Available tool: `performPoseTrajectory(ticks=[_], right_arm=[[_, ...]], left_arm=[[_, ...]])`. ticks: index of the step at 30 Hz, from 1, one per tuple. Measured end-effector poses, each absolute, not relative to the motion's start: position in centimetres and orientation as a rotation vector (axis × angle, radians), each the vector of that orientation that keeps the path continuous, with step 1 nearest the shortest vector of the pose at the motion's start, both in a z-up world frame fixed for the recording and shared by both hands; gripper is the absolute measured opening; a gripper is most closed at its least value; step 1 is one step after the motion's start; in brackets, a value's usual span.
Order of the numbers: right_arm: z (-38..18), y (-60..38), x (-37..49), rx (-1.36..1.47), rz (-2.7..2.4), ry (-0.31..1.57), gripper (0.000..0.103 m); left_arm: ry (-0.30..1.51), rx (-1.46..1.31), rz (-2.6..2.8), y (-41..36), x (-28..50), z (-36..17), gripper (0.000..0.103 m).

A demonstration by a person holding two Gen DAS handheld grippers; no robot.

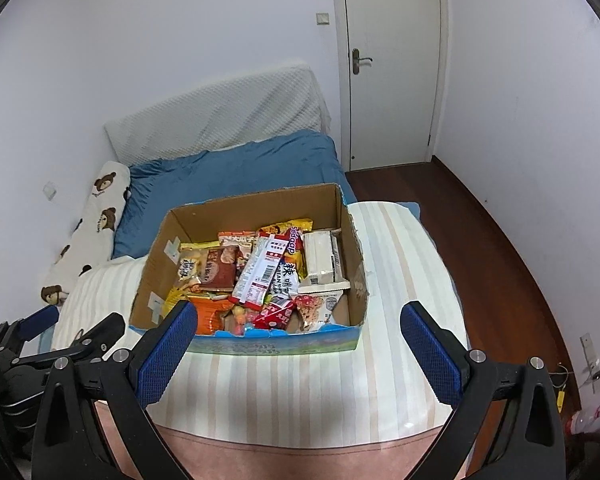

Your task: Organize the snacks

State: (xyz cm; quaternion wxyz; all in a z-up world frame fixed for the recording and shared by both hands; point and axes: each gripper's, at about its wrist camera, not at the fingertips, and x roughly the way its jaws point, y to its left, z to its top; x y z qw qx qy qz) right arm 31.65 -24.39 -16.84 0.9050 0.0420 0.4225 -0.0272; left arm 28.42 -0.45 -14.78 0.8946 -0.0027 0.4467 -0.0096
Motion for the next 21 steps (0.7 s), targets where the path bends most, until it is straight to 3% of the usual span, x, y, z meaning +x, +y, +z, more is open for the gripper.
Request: performPoseTrajectory(ticks=[21], right_arm=[[-18.3,-24.8,31.8,0.085,-0.091,0.908,0.103]], left_arm=[[0.921,0.014,-0.054,-0.7,29.3,-14.6,0.103]])
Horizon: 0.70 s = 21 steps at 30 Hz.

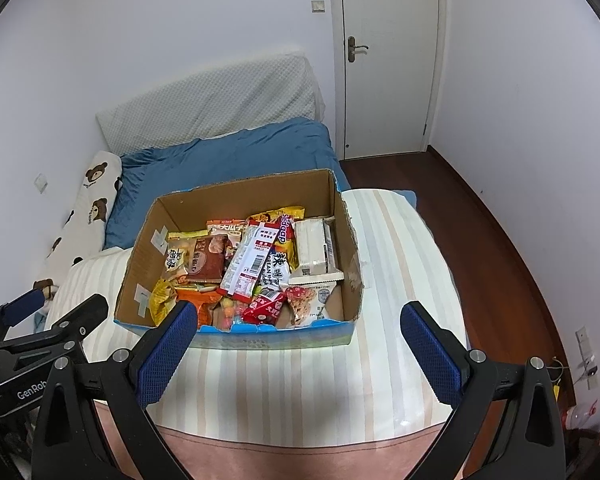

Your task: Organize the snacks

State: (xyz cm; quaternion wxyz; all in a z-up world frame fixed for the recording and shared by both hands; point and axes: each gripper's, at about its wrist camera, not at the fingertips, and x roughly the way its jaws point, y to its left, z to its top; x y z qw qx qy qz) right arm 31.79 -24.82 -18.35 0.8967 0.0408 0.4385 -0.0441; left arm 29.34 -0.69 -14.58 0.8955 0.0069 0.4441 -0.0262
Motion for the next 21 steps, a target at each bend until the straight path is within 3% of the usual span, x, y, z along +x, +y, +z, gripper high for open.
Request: performPoseTrajectory(ticks=[21], right_arm=[[-17.74,-25.19,31.09,0.081,-0.105,0.897,0.103]], left_arm=[[0.913,0.014,-0.067,-0.67,29.07,-13.82,0.103]])
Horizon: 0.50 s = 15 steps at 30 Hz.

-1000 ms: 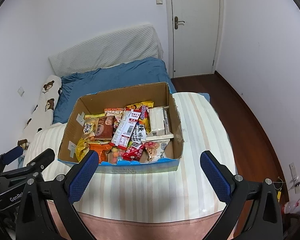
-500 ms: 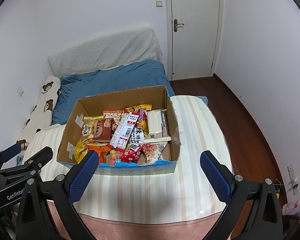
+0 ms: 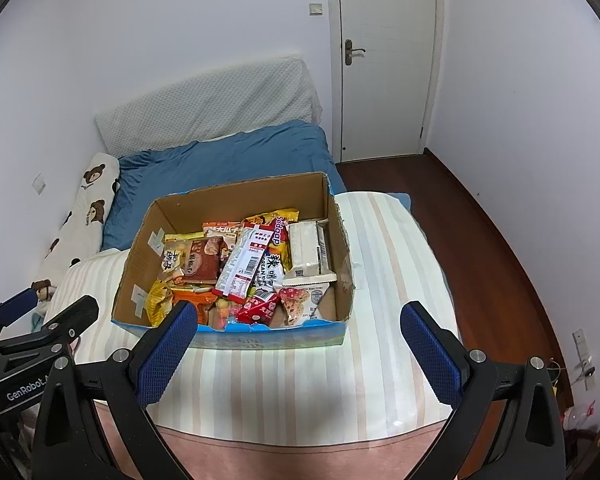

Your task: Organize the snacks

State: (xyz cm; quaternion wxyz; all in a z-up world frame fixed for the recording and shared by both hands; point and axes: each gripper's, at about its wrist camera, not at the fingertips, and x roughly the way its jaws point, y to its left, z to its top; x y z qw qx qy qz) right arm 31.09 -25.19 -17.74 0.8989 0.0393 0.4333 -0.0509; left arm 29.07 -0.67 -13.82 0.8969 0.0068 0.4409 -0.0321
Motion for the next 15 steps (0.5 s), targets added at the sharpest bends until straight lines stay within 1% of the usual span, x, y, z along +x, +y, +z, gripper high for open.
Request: performPoseTrajectory(ticks=[15], right_arm=[[-17.29,-25.30,30.56,0.060,-0.107,0.889,0.103]], left_arm=[[0.909,0.016,-0.077,-0.51,28.72,-13.48,0.103]])
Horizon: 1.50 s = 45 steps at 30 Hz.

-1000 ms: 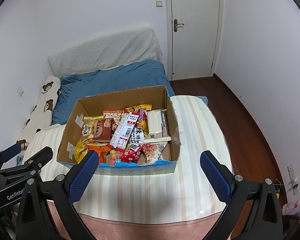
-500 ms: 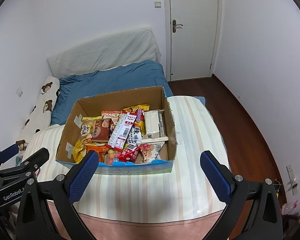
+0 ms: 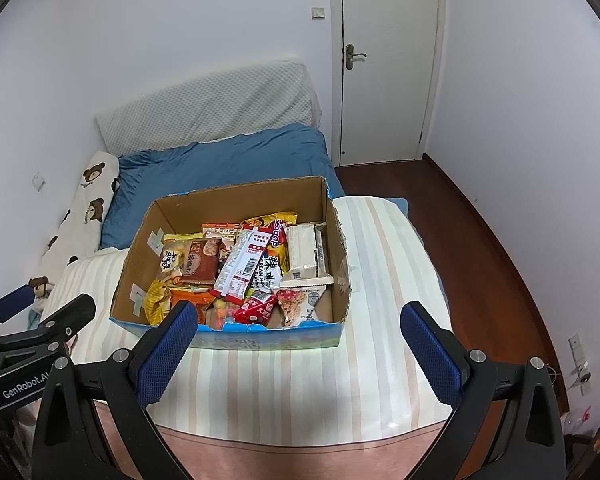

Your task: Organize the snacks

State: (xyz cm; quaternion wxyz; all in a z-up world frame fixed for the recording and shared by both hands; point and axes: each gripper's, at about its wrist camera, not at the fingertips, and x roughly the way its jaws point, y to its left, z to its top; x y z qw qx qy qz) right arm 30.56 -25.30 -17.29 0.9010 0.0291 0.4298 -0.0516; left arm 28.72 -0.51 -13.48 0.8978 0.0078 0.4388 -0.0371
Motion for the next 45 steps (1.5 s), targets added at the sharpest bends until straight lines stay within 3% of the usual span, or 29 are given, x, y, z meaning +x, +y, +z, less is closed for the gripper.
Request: performPoseTrajectory(ticks=[45], right_arm=[[-16.92,-25.62,30.38,0.045,-0.090,0.878,0.103]], left_arm=[[0.891,0.027,-0.097,-0.52,27.89,-12.87,0.103]])
